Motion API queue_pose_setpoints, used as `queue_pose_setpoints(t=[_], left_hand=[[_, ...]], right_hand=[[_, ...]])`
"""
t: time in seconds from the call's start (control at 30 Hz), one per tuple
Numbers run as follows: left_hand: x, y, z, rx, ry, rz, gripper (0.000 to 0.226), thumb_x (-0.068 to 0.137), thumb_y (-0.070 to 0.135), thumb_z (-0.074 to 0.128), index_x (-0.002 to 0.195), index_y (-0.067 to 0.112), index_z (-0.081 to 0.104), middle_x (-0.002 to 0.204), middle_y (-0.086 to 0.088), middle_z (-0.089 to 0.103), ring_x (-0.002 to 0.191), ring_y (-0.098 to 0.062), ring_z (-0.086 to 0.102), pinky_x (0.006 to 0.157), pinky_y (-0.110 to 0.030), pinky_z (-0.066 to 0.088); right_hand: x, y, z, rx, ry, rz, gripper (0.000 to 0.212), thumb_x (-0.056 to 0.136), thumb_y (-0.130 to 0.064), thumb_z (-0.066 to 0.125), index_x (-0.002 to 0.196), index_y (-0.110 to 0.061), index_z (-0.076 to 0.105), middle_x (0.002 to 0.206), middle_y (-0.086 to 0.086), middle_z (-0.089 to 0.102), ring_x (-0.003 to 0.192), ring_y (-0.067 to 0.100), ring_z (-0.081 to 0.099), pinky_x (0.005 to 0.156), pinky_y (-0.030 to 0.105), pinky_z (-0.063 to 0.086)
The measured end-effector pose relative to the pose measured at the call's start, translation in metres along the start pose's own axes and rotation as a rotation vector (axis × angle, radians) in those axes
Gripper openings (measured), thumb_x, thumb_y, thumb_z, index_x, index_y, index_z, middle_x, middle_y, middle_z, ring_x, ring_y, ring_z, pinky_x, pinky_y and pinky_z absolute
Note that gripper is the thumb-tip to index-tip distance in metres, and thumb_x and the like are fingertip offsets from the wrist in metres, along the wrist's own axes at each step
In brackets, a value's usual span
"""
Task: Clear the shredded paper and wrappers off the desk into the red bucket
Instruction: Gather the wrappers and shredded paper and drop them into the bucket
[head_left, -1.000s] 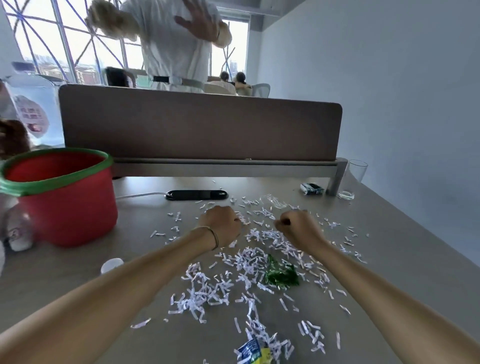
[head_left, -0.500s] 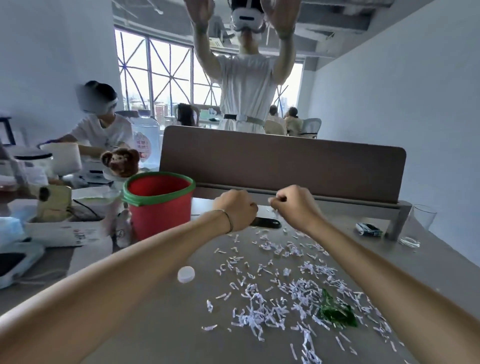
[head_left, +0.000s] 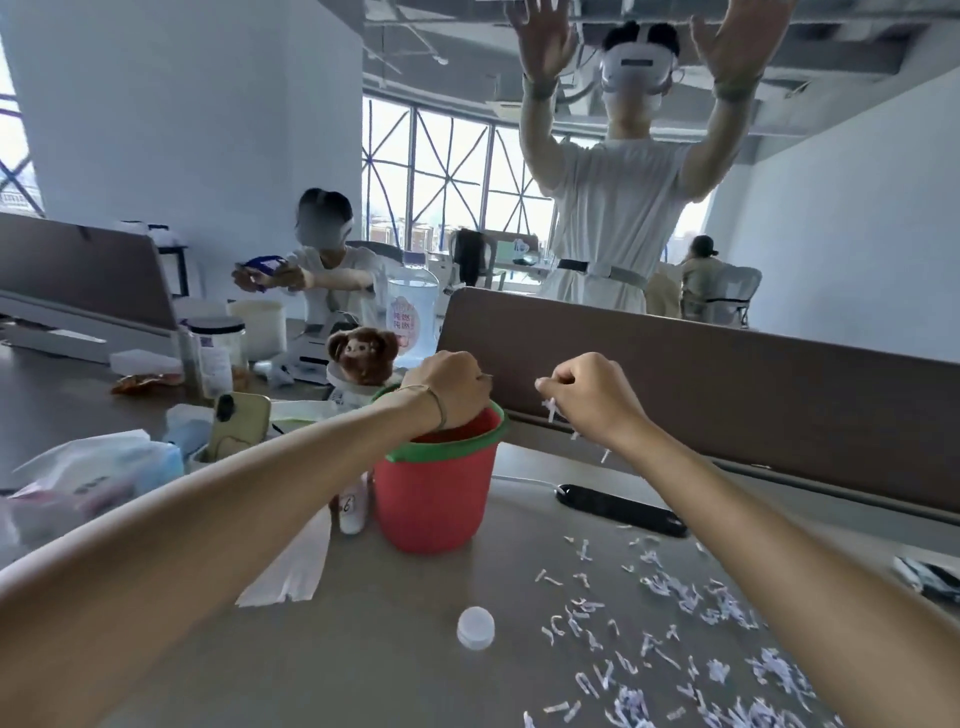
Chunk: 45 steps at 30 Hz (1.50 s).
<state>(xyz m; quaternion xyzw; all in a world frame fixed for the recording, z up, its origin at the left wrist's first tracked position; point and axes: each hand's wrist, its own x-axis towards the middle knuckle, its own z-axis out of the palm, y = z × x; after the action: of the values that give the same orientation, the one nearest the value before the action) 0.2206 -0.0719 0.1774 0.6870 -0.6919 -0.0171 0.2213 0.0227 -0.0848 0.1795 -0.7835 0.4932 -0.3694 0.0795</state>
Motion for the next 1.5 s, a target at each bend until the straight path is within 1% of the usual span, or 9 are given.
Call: queue_pose_setpoints(t=[0.27, 0.37, 0.6, 0.77, 0.97, 1.1, 1.2, 1.33, 1.5], left_hand=[[0.023, -0.043, 0.010, 0.091, -0.076, -0.114, 0.047, 0.103, 0.042, 0.034, 0.113, 0.010, 0.066, 0.120, -0.016, 0.064, 0.110, -0.034, 0.061, 0.089, -0.038, 0.049], [0.025, -0.055, 0.019, 0.068, -0.142, -0.105, 0.047, 0.102, 0.044, 0.038, 0.111, 0.009, 0.068, 0.113, -0.015, 0.067, 0.094, -0.029, 0.065, 0.083, -0.036, 0.054], [0.017, -0.076, 0.007, 0.157, -0.177, 0.098, 0.024, 0.097, 0.040, 0.050, 0.110, 0.028, 0.067, 0.113, -0.007, 0.063, 0.102, -0.027, 0.062, 0.087, -0.030, 0.047], [0.000, -0.088, -0.008, 0.202, -0.188, 0.195, 0.022, 0.089, 0.028, 0.053, 0.096, 0.031, 0.074, 0.108, 0.001, 0.072, 0.101, -0.020, 0.065, 0.092, -0.035, 0.053], [-0.016, -0.093, -0.016, 0.239, -0.185, 0.270, 0.022, 0.092, 0.025, 0.055, 0.102, 0.027, 0.074, 0.107, 0.003, 0.070, 0.100, -0.018, 0.062, 0.090, -0.033, 0.051], [-0.019, -0.091, -0.018, 0.245, -0.185, 0.269, 0.020, 0.091, 0.027, 0.055, 0.099, 0.028, 0.073, 0.103, 0.002, 0.070, 0.097, -0.020, 0.063, 0.087, -0.038, 0.053], [-0.022, -0.085, -0.021, 0.238, -0.164, 0.281, 0.021, 0.092, 0.027, 0.054, 0.099, 0.027, 0.073, 0.104, 0.002, 0.070, 0.099, -0.019, 0.062, 0.086, -0.037, 0.052], [-0.029, -0.073, -0.021, 0.210, -0.135, 0.288, 0.021, 0.091, 0.027, 0.053, 0.098, 0.028, 0.073, 0.103, 0.004, 0.072, 0.098, -0.017, 0.063, 0.086, -0.035, 0.053], [-0.049, -0.048, -0.015, 0.227, -0.034, 0.358, 0.025, 0.091, 0.024, 0.051, 0.105, 0.029, 0.072, 0.109, 0.002, 0.066, 0.103, -0.020, 0.059, 0.084, -0.030, 0.044]], right_hand=[[0.041, -0.024, 0.039, 0.047, 0.013, -0.014, 0.053, 0.092, -0.022, 0.066, 0.041, -0.018, 0.052, 0.035, -0.013, 0.051, 0.039, 0.002, 0.052, 0.057, 0.027, 0.047], [0.051, -0.032, 0.049, 0.056, 0.006, -0.030, 0.055, 0.092, -0.019, 0.066, 0.040, -0.020, 0.049, 0.034, -0.016, 0.050, 0.040, 0.000, 0.053, 0.059, 0.027, 0.048], [0.080, -0.049, 0.082, 0.094, -0.002, -0.048, 0.054, 0.092, -0.018, 0.065, 0.040, -0.017, 0.050, 0.037, -0.007, 0.050, 0.047, 0.014, 0.058, 0.058, 0.028, 0.047], [0.091, -0.055, 0.110, 0.105, -0.051, -0.025, 0.050, 0.095, -0.026, 0.062, 0.052, -0.004, 0.049, 0.056, 0.021, 0.065, 0.055, 0.035, 0.064, 0.053, 0.032, 0.046], [0.090, -0.059, 0.125, -0.021, -0.134, -0.039, 0.059, 0.093, -0.024, 0.063, 0.045, -0.017, 0.030, 0.039, -0.003, 0.030, 0.039, 0.020, 0.033, 0.051, 0.033, 0.035], [0.088, -0.056, 0.120, -0.097, -0.280, 0.023, 0.048, 0.090, -0.026, 0.064, 0.044, -0.013, 0.057, 0.041, -0.006, 0.056, 0.047, 0.018, 0.059, 0.059, 0.030, 0.050], [0.079, -0.058, 0.109, -0.050, -0.421, 0.049, 0.029, 0.090, -0.025, 0.063, 0.068, -0.017, 0.080, 0.063, -0.005, 0.076, 0.064, 0.009, 0.075, 0.081, 0.033, 0.060], [0.061, -0.059, 0.083, -0.154, -0.474, -0.038, 0.016, 0.090, -0.027, 0.067, 0.084, -0.024, 0.082, 0.084, -0.007, 0.079, 0.089, 0.013, 0.073, 0.087, 0.032, 0.057], [0.020, -0.057, 0.033, -0.339, -0.325, -0.138, 0.019, 0.091, -0.026, 0.061, 0.095, -0.026, 0.080, 0.102, -0.003, 0.076, 0.096, 0.023, 0.069, 0.085, 0.040, 0.057]])
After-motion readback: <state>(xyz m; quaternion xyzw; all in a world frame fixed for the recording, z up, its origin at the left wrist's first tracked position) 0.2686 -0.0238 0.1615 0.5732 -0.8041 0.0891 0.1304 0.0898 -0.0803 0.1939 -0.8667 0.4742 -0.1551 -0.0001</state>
